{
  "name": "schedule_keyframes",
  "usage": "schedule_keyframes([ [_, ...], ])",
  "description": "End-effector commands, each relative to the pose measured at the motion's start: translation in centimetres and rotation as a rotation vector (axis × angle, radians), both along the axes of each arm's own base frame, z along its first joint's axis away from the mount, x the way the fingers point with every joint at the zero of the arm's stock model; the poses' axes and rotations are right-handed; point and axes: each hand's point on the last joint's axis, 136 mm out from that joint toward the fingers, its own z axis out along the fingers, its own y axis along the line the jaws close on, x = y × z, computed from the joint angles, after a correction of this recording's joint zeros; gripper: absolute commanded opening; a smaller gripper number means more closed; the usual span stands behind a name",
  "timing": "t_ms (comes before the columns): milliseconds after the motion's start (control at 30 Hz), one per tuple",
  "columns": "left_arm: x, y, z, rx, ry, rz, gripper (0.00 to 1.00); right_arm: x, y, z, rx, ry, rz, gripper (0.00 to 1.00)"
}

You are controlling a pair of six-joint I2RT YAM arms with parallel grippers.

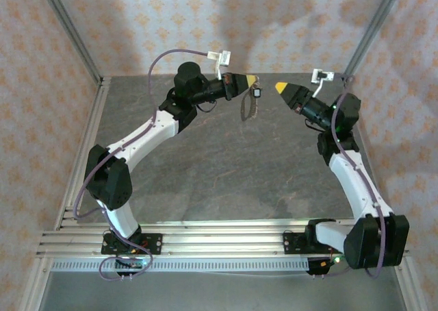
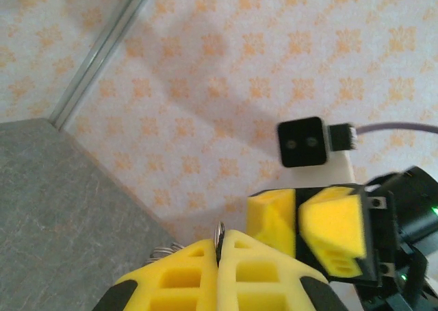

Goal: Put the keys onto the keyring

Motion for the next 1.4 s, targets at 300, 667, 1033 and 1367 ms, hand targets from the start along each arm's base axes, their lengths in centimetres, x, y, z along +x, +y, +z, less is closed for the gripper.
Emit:
schedule_keyframes([
  [300, -1.5, 1.2, 6.7, -0.231, -0.107, 0.061, 0.00, 2.2, -0.1, 5.2, 0.162, -0.079, -0.035, 0.29],
  [667, -1.3, 1.0, 6.9, -0.260, -0.096, 0.080, 0.00, 3.3, 2.9, 5.9, 0.213, -0.078, 0.001, 0.30],
  [1033, -1.0, 0.8, 6.6, -0.263, -0.090, 0.086, 0.00, 3.4, 4.9, 5.5, 0.217, -0.062, 0.040, 0.31],
  [1367, -0.9, 0.7, 6.3, -0.253, -0.086, 0.086, 0.00, 3.2, 4.8, 5.7, 0.218, -0.070, 0.030, 0.30],
])
